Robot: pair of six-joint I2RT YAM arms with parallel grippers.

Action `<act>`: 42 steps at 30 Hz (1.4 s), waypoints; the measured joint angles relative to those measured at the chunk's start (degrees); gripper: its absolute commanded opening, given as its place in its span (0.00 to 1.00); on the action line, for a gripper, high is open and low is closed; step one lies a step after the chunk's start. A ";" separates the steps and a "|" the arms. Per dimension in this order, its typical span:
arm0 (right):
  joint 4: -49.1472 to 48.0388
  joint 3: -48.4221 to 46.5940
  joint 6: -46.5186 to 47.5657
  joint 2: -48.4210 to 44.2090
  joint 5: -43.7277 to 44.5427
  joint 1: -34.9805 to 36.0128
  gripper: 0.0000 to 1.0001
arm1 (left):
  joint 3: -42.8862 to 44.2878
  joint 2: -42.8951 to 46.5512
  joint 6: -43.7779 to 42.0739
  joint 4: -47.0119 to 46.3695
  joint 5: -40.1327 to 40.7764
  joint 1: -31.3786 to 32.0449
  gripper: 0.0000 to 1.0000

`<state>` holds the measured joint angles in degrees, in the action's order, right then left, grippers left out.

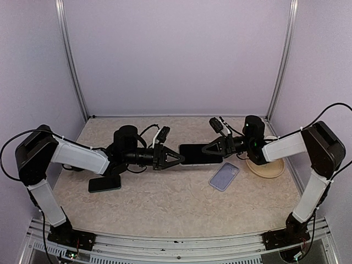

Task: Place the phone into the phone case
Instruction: Press the bottom right corner of the phone case, then press the bottom left corner of the phone case.

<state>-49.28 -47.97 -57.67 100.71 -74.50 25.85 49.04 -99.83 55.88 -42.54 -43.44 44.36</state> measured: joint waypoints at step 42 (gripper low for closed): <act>9.18 -0.07 7.74 -1.95 0.20 1.75 0.00 | 6.51 -0.33 -3.87 6.88 2.01 -2.03 0.25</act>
<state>-40.10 -48.03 -49.93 98.76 -74.30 27.59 55.55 -100.16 52.01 -35.66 -41.43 42.33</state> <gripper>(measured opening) 0.089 0.297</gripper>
